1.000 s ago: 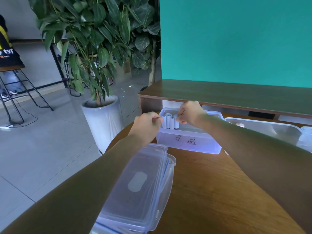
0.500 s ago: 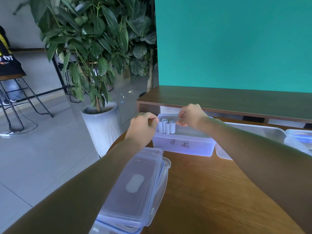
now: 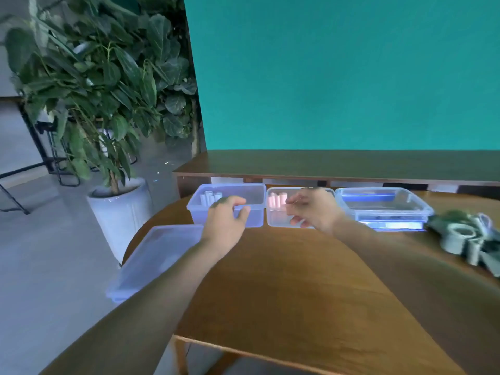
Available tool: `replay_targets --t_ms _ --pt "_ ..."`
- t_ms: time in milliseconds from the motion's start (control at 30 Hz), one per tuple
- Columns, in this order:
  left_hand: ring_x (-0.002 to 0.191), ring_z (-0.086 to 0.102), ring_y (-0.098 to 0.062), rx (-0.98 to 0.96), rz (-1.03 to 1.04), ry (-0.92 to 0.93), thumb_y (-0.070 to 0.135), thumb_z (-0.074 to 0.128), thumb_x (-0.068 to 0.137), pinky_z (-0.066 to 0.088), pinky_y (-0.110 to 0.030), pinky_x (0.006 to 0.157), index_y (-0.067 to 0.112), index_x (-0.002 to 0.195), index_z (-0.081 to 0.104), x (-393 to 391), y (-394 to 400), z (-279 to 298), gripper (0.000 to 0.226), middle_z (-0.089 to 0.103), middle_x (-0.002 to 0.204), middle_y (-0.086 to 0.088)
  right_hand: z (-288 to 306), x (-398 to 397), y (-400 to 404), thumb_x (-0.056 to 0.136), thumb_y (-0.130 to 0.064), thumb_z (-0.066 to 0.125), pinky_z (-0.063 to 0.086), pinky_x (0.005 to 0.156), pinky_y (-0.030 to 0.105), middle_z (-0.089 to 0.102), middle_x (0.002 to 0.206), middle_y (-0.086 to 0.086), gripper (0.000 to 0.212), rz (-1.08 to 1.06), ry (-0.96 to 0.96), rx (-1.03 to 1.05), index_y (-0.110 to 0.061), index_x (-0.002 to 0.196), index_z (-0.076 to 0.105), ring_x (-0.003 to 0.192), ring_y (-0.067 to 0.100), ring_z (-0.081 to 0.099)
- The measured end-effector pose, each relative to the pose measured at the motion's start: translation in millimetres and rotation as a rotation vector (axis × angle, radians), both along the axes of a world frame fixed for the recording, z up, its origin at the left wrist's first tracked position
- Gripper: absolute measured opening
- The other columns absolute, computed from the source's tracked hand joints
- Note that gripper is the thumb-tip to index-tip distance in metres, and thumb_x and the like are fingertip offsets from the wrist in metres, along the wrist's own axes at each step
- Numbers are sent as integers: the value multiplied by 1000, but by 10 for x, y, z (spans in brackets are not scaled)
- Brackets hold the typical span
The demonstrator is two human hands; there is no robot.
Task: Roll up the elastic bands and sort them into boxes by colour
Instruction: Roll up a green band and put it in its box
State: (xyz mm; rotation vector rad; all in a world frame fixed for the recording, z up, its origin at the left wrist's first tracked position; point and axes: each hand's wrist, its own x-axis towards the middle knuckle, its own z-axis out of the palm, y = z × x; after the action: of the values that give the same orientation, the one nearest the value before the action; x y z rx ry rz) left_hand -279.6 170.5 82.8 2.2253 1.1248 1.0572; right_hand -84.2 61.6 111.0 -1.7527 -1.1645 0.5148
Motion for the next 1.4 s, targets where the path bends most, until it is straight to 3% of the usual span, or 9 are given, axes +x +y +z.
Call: replay_targets --t_ms 100,167,333,467,567,767,1133,1267,1400 --pt "104 63 -15 -15 -86 17 30 63 95 49 -31 93 23 112 69 247 -507 -184 20 70 112 6 -227 149 -661 88 -25 78 54 57 31 76 84 7 19 -54 -6 -35 -12 99 70 57 18 68" --pt "101 63 -12 -30 -158 38 32 63 95 48 -27 92 23 114 69 415 -837 -306 22 70 110 9 -410 253 -1117 87 -32 79 57 60 36 76 78 7 19 -112 -18 -43 -16 94 71 59 20 67" --pt "100 63 -9 -81 -317 82 36 62 96 46 -22 90 26 117 68 942 -1597 -561 24 70 110 11 -782 509 -2094 91 -35 74 50 48 25 73 68 5 16 -309 -71 -33 -19 88 71 52 18 62" --pt "95 63 -4 -203 -417 22 33 66 94 42 -9 76 24 114 69 1427 -2112 -706 22 70 106 11 -910 725 -2628 95 -33 69 50 52 21 72 72 -3 12 -452 -113 -3 -22 91 69 48 7 60" --pt "98 63 -4 -261 -474 15 36 67 93 48 -18 84 29 113 69 1780 -2336 -746 21 69 105 14 -943 893 -2853 97 -29 66 48 47 19 71 71 -2 12 -551 -95 50 -17 96 68 45 5 59" --pt "99 63 -7 -248 -501 9 35 66 94 50 -24 85 31 118 67 2394 -2474 -723 24 69 107 13 -973 1187 -2846 98 -27 63 45 44 17 70 59 4 15 -645 -35 95 -16 108 64 37 10 54" --pt "95 62 5 -301 -527 -192 30 68 94 40 -8 76 33 110 72 3075 -2246 -698 17 69 97 20 -1000 1629 -2309 103 -29 55 50 42 21 69 68 10 25 -789 -5 177 -17 124 48 42 18 63" --pt "93 60 9 -359 -514 -262 29 67 94 40 -5 73 32 108 74 3117 -2173 -727 16 69 99 22 -1003 1783 -2182 104 -26 52 56 47 28 68 72 10 17 -876 116 217 -15 116 51 45 19 64" --pt "95 61 9 -383 -515 -308 29 67 94 45 -10 81 31 106 74 3055 -2157 -751 15 69 99 24 -982 1792 -2162 105 -26 51 57 49 32 68 67 9 16 -848 115 243 -13 105 61 45 20 65"
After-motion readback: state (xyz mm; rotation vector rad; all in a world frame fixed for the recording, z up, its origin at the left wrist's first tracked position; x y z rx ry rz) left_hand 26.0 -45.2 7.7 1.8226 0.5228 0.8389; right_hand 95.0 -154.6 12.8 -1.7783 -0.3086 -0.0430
